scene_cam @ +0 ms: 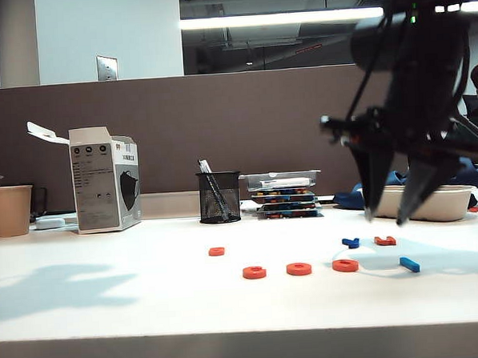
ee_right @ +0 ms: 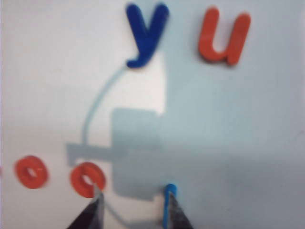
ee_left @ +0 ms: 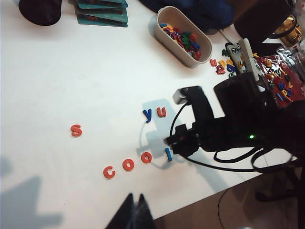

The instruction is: Select the appropriate letters from the row of letter magnets placed on the table to arrange into the word "cool".

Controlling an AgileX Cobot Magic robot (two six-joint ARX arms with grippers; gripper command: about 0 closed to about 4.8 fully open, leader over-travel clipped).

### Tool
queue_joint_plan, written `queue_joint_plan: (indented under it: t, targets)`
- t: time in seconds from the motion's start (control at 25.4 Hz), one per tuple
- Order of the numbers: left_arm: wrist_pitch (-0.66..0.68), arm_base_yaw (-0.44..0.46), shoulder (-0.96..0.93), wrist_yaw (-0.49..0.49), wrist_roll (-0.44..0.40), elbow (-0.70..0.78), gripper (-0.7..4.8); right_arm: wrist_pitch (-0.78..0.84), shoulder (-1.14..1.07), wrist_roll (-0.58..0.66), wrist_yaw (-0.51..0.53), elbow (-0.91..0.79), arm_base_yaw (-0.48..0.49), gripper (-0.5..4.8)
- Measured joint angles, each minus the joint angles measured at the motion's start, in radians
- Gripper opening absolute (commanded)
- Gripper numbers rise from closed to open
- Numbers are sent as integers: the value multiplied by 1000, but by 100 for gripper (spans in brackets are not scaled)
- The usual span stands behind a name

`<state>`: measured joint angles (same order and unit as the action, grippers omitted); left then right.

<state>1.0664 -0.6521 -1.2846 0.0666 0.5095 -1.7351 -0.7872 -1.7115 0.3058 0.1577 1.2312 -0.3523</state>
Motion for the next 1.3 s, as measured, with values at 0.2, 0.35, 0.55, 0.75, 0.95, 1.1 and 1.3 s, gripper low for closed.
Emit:
queue_joint_plan:
  t: [0.2,0.35,0.55,0.75,0.95,1.1,1.3]
  targets:
    - [-1,0,0,0,0,0,-4,-19,72,-46,1,62,18,-6]
    - [-9,0,0,0,0,0,-4,-32,171,-98,0,73,75,-6]
    - [-57,0,0,0,-19,0,-5,-44,325,-136,0,74,181,-6]
    - [-267,97,0,-19,-121,0,-5,-70,521,-149,-3,74,327,-6]
    - [-306,275,0,-21,-184,-5,-5,-91,620,-167,-4,56,402,-6]
    - [-309,480,5,27,-230,-10,-5,-100,682,-173,-3,29,446,-6]
    - [-183,651,77,48,-301,-6,-5,-105,807,-174,0,-75,462,-6]
